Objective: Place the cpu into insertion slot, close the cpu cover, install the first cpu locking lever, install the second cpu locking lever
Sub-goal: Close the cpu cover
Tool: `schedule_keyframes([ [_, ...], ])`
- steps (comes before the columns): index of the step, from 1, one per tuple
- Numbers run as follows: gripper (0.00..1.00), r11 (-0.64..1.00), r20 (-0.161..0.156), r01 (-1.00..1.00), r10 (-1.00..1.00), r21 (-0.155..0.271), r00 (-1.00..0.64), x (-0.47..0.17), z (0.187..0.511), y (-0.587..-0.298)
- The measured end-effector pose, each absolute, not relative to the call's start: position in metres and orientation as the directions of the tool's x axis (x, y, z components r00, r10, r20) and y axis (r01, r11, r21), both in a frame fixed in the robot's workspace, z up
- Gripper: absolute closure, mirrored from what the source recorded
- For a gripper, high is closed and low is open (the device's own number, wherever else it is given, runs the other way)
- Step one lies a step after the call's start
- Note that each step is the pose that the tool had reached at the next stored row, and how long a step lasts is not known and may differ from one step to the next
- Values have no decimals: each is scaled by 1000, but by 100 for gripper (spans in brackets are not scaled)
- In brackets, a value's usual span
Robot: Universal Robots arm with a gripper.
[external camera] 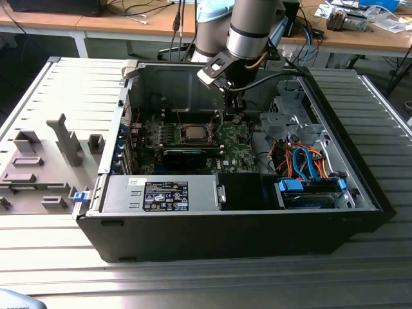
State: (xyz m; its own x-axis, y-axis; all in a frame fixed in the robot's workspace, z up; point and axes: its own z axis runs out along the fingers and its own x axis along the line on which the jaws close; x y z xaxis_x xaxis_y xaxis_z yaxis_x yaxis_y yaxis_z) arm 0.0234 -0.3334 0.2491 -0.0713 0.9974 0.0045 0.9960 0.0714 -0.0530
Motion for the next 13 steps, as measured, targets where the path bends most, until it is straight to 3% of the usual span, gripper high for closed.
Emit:
schedule_keyframes([
  [13, 89, 71, 4, 996, 997, -53, -71, 18, 249, -333],
])
